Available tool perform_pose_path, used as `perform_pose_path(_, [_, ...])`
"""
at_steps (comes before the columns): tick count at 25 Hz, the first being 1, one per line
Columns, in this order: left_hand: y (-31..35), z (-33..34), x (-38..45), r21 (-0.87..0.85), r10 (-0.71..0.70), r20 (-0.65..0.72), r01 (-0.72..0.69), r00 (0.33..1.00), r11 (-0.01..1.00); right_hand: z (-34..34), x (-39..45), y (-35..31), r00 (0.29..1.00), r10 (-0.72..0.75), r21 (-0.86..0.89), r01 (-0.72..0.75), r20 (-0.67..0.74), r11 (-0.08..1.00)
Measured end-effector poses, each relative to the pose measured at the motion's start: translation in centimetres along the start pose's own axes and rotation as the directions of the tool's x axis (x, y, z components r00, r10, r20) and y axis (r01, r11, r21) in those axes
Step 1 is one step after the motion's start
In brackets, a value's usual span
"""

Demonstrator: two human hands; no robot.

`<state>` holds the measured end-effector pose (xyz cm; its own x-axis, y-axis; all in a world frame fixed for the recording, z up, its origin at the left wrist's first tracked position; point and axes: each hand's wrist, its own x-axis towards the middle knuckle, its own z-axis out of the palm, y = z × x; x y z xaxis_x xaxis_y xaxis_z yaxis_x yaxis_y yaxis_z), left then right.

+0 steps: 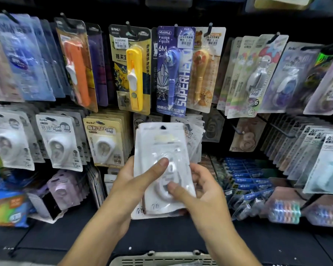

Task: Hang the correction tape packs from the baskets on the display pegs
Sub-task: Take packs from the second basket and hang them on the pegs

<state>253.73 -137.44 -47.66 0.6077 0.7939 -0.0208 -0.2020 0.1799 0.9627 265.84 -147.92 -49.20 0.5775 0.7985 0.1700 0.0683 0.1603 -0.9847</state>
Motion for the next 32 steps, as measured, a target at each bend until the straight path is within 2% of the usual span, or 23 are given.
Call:
perform_pose_path(2, [0.2, -0.3, -0.1, -0.009, -0.037, 0.02, 0.037, 0.999, 0.999, -1.0, 0.6, -0.2, 0.996, 0.079, 0.267, -0.063, -0.052, 0.962])
perform_pose_path(3, [0.4, -0.3, -0.1, 0.005, -0.037, -0.008, 0.037, 0.999, 0.999, -1.6, 0.7, -0.3, 0.992, 0.089, 0.302, -0.058, -0.09, 0.952])
perform_pose_path(4, [0.6, -0.5, -0.1, 0.038, -0.02, -0.056, 0.022, 0.998, 0.999, -2.1, 0.7, -0.3, 0.987, 0.095, 0.275, -0.056, -0.132, 0.96])
perform_pose_path(6, [1.2, -1.2, 0.0, 0.133, 0.054, -0.198, -0.028, 0.979, 0.991, -2.9, 0.6, 0.2, 0.979, 0.089, 0.101, -0.072, -0.181, 0.992])
perform_pose_path(8, [2.1, -2.2, 0.2, 0.141, 0.133, -0.296, -0.095, 0.946, 0.985, -3.5, 0.8, 0.8, 0.979, 0.069, -0.013, -0.073, -0.193, 0.997])
perform_pose_path(10, [2.6, -2.7, 0.2, 0.099, 0.166, -0.299, -0.142, 0.94, 0.985, -3.6, 1.2, 1.3, 0.98, 0.075, 0.033, -0.07, -0.186, 0.997])
perform_pose_path(13, [2.1, -2.1, 0.1, 0.103, 0.163, -0.26, -0.141, 0.952, 0.985, -3.7, 2.0, 2.2, 0.983, 0.16, 0.215, -0.138, -0.091, 0.967])
perform_pose_path(15, [1.6, -1.6, 0.1, 0.103, 0.154, -0.243, -0.132, 0.958, 0.986, -4.1, 2.7, 2.7, 0.974, 0.205, 0.221, -0.18, -0.095, 0.959])
perform_pose_path(17, [1.3, -1.4, 0.4, 0.079, 0.142, -0.245, -0.126, 0.959, 0.989, -4.3, 3.6, 3.1, 0.977, 0.19, 0.167, -0.173, -0.098, 0.971])
perform_pose_path(19, [1.4, -1.5, 0.6, 0.072, 0.122, -0.268, -0.107, 0.956, 0.992, -3.9, 4.3, 3.3, 0.987, 0.15, 0.039, -0.148, -0.053, 0.988])
perform_pose_path(22, [1.6, -1.9, 0.9, 0.211, 0.101, -0.312, -0.034, 0.945, 0.977, -3.4, 4.2, 5.3, 0.988, 0.156, -0.158, -0.154, 0.0, 0.975])
perform_pose_path(24, [1.0, -2.5, 1.0, 0.455, 0.118, -0.302, 0.034, 0.946, 0.89, -3.4, 3.0, 8.8, 0.973, 0.229, -0.328, -0.209, 0.021, 0.921])
perform_pose_path(25, [0.5, -2.8, 1.0, 0.589, 0.123, -0.274, 0.066, 0.954, 0.805, -3.4, 2.0, 11.0, 0.958, 0.284, -0.433, -0.241, 0.037, 0.869])
perform_pose_path(27, [-0.6, -3.6, 0.7, 0.813, 0.109, -0.2, 0.103, 0.974, 0.574, -3.8, 0.4, 15.2, 0.919, 0.392, -0.611, -0.287, 0.043, 0.738])
perform_pose_path(29, [-1.8, -4.5, 0.1, 0.921, 0.09, -0.14, 0.096, 0.986, 0.378, -4.3, -0.4, 18.7, 0.898, 0.439, -0.724, -0.276, 0.041, 0.632])
perform_pose_path(32, [-4.7, -5.7, -0.4, 0.961, 0.025, -0.097, 0.087, 0.995, 0.263, -4.9, 0.3, 22.6, 0.89, 0.454, -0.848, -0.207, 0.044, 0.487])
